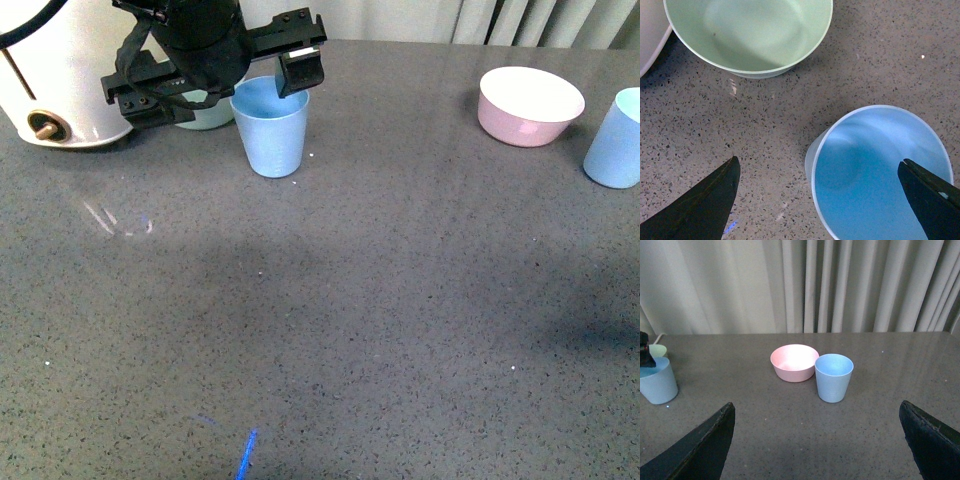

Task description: Stack blue cups with both arms

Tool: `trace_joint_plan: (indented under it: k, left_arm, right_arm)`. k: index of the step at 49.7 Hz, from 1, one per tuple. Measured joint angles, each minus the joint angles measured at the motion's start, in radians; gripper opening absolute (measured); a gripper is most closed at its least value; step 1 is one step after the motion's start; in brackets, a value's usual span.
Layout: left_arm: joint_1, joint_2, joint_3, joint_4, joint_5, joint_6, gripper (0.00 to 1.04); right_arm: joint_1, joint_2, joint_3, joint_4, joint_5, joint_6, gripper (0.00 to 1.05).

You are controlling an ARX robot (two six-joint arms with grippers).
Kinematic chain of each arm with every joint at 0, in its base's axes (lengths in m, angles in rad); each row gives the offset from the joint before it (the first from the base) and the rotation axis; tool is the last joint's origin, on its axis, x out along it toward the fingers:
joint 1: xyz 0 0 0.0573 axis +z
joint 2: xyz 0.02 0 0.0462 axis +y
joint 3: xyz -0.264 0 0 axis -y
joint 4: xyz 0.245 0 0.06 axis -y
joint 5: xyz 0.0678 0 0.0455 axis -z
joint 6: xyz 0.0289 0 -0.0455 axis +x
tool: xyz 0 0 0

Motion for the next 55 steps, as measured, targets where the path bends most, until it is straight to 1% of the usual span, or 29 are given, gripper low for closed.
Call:
trace_joint_plan:
  k: [9, 11, 12, 16, 18, 22, 27, 31, 40, 42, 50, 55]
  left_arm:
    - [-0.010, 0.021, 0.029, -0.017, -0.022, -0.002, 0.95]
    - [-0.011, 0.023, 0.032, -0.020, -0.024, -0.003, 0.90]
    - [-0.012, 0.024, 0.035, -0.023, -0.026, -0.003, 0.85]
    - [-0.016, 0.031, 0.042, -0.036, -0.035, -0.002, 0.71]
    - [-0.019, 0.035, 0.043, -0.044, -0.038, -0.002, 0.62]
    - [-0.022, 0.042, 0.045, -0.051, -0.042, -0.002, 0.51]
    - [-0.026, 0.045, 0.047, -0.060, -0.042, -0.002, 0.41]
    - [-0.035, 0.046, 0.047, -0.063, -0.044, 0.001, 0.27]
    - [-0.056, 0.035, 0.043, -0.061, -0.040, 0.009, 0.05]
    - [-0.064, 0.024, 0.033, -0.060, -0.031, 0.010, 0.02]
    - [-0.107, -0.041, -0.012, -0.063, 0.016, -0.002, 0.02]
    - [-0.150, -0.076, -0.032, -0.077, 0.029, -0.002, 0.02]
  right_arm:
    - [0.000, 0.000, 0.000, 0.000, 0.000, 0.000, 0.96]
    - [0.000, 0.000, 0.000, 0.000, 0.000, 0.000, 0.96]
    - [0.000, 0.000, 0.000, 0.000, 0.000, 0.000, 0.96]
    - [0.000, 0.000, 0.000, 0.000, 0.000, 0.000, 0.96]
    - [0.000, 0.000, 0.000, 0.000, 0.000, 0.000, 0.96]
    - [0.000, 0.000, 0.000, 0.000, 0.000, 0.000, 0.96]
    - [0.000, 0.000, 0.000, 0.000, 0.000, 0.000, 0.96]
    - [0.000, 0.000, 0.000, 0.000, 0.000, 0.000, 0.96]
    - [0.000, 0.000, 0.000, 0.000, 0.000, 0.000, 0.96]
    - [0.000, 0.000, 0.000, 0.000, 0.000, 0.000, 0.96]
    - [0.000, 0.000, 0.000, 0.000, 0.000, 0.000, 0.96]
    - [0.000, 0.000, 0.000, 0.000, 0.000, 0.000, 0.96]
